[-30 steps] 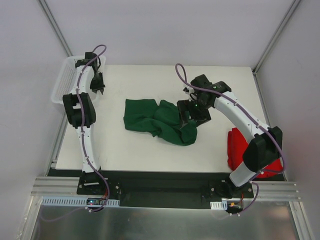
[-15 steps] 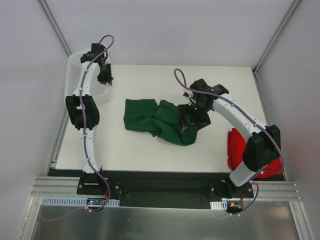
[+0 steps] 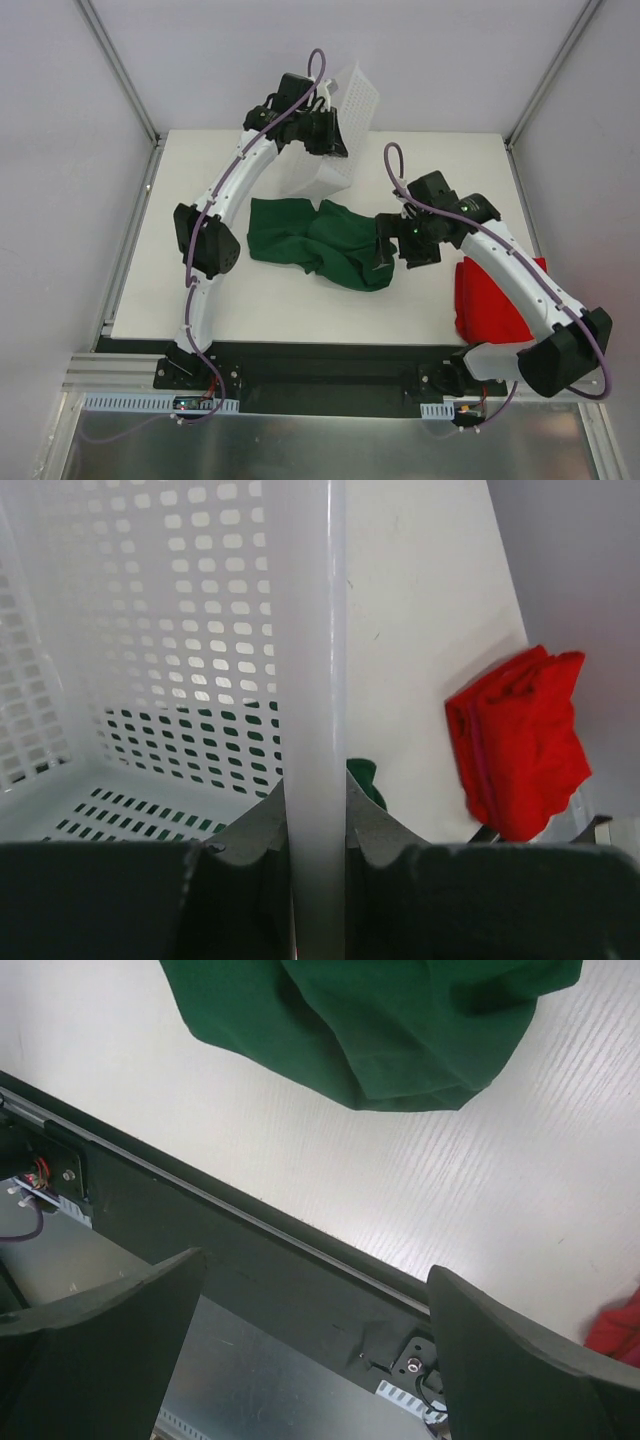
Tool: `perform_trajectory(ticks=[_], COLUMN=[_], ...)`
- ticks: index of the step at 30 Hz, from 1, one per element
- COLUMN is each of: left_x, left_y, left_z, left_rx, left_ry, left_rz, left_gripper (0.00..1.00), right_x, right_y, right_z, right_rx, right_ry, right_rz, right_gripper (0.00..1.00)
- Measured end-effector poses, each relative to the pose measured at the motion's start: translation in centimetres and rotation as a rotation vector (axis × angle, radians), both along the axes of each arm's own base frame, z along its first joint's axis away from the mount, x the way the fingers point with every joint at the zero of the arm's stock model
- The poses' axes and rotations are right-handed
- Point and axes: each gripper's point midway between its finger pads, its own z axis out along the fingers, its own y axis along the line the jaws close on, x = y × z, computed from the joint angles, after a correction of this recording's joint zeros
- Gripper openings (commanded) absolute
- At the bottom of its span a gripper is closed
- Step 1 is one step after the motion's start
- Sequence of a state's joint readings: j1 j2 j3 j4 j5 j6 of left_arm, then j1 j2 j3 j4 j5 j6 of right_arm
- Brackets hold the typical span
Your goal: Fold and stack the t-shirts
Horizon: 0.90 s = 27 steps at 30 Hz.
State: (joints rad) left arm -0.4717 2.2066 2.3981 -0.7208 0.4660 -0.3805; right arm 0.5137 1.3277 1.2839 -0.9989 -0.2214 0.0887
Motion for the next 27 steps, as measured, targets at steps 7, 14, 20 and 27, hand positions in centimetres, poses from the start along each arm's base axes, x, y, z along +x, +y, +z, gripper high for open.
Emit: perform_trajectory(ticks=[7,14,20,27], left_x=[3.7,4.9,2.7,0.6], left_y=[-0.5,-4.6,-6.4,-0.5], left_z=[-1.7,-2.8,-1.2,0.1], left_rx=[-0.122,-0.251,-0.317,-0.241], left_ry=[0.058,0.079,0.073,0.052], left_rz=[0.068,0.029,-0.074,0.038], left_gripper=[0.98,0.99,0.99,0.99], right_x=[-1.3,-1.9,-2.3,-2.1], right_y=[-0.4,-0.5,-0.3,0.3], right_z=[-0.1,-0.2,-0.8,-1.2], right_rx=[0.021,0.030,0.037,0.050], right_ry=[0.006,0.011,0.035,0.059], right_rz=[-0.016,-0.010,0.005,0.015], right_gripper=[0.96,0.96,0.96,0.96])
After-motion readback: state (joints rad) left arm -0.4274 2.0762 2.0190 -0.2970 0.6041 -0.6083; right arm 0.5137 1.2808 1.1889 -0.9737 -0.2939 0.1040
